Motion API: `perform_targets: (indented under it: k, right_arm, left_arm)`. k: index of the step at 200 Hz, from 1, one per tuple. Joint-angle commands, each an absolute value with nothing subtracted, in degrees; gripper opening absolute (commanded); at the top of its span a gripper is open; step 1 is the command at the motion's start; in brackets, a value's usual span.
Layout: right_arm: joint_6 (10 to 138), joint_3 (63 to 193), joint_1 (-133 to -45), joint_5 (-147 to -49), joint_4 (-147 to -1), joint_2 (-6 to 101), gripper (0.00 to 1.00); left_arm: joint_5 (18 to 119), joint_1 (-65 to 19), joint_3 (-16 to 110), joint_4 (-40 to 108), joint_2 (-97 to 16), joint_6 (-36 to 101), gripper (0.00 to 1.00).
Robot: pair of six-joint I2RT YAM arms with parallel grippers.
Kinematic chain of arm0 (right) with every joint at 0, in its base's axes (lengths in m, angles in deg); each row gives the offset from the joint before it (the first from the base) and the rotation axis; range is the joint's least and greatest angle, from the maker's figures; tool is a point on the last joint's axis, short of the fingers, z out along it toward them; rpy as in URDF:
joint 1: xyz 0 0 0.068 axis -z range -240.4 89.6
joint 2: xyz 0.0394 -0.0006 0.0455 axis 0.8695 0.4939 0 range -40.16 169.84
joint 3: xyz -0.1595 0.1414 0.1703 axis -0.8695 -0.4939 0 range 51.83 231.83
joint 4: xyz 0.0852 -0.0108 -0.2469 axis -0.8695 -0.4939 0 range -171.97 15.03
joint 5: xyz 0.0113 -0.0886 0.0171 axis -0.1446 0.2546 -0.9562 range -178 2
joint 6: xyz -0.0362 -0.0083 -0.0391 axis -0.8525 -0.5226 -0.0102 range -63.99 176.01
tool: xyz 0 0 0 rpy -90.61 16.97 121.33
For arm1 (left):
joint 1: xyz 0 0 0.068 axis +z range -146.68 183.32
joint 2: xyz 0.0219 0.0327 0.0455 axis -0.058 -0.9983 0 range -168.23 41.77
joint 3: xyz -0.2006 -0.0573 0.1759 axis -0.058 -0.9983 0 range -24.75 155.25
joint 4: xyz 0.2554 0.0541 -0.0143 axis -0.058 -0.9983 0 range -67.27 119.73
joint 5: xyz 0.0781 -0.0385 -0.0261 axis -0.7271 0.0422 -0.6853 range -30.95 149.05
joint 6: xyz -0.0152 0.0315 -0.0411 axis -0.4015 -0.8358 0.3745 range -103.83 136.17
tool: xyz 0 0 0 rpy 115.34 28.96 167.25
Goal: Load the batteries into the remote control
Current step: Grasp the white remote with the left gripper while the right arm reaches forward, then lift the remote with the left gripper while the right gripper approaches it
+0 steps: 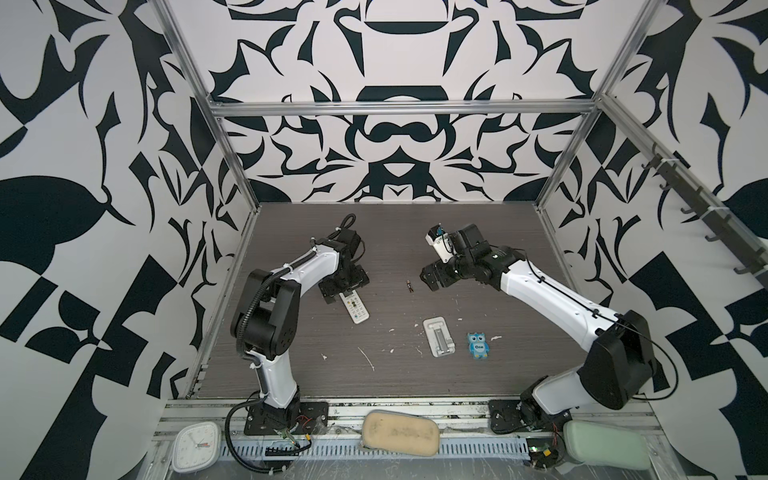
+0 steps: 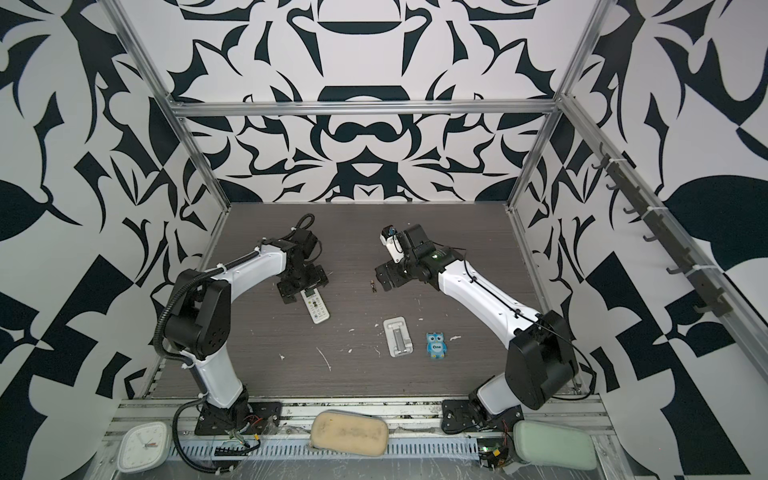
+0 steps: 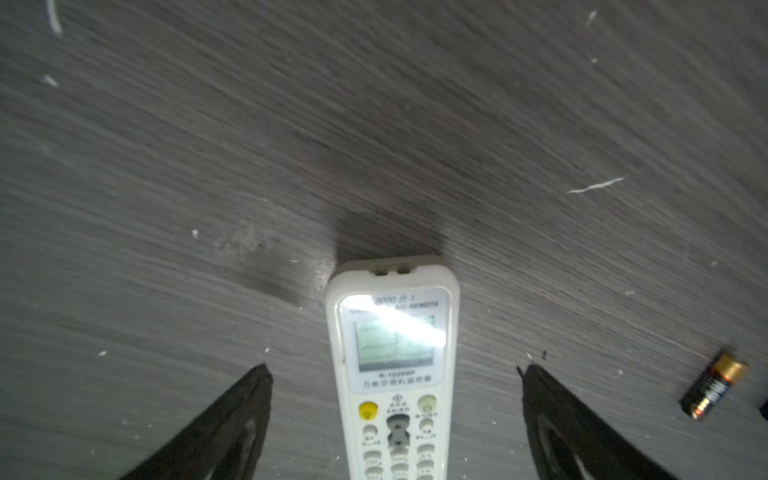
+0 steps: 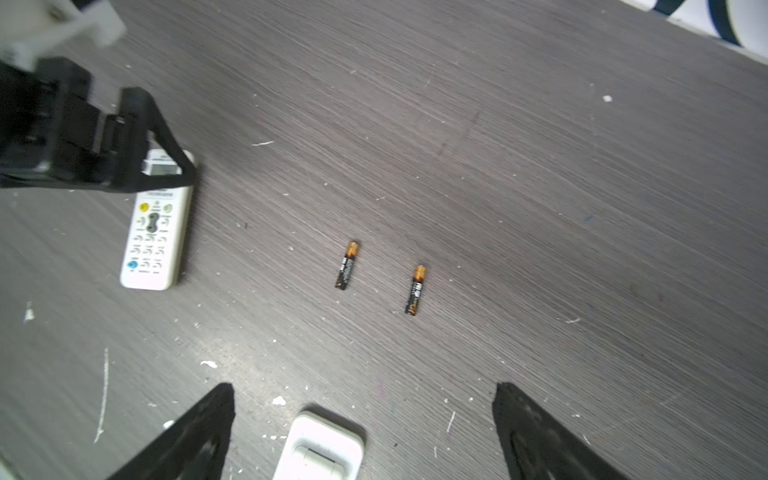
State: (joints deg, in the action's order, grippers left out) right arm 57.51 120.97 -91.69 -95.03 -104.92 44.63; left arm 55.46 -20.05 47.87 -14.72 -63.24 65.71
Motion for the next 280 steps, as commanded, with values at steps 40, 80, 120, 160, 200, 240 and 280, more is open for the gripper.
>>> perform_targets:
  k: [40,80,120,160,200,240,280]
  right_arm:
    - [58.7,118.6,-93.1,-98.9,-104.5,40.4,1.00]
    - [59.3,117.2,-93.2,-98.6,-103.7,37.6,1.00]
    - [60.8,117.1,-93.2,-98.7,-103.7,36.1,1.00]
    - [62.2,117.7,-93.2,-99.9,-103.7,35.6,1.00]
    - [64.4,118.4,-93.2,-103.6,-103.3,34.6,1.00]
    - [66.4,118.0,-93.1,-110.2,-100.9,32.0,1.00]
    - [71.4,118.3,-90.2,-123.5,-94.0,29.9,1.00]
  left_arm:
    - [54.1,-20.1,49.1,-15.5,-68.7,67.5,0.92]
    - [53.1,-20.2,47.9,-15.0,-68.9,68.4,0.83]
    - [53.7,-20.4,44.3,-12.3,-66.9,70.0,0.68]
    - [54.2,-20.6,41.2,-9.1,-64.2,71.4,0.57]
    - [56.4,-20.7,38.1,-2.6,-59.8,71.3,0.49]
    - [59.6,-21.0,33.7,9.8,-51.4,67.7,0.46]
    - [73.7,-20.2,30.2,22.4,-42.2,61.4,0.48]
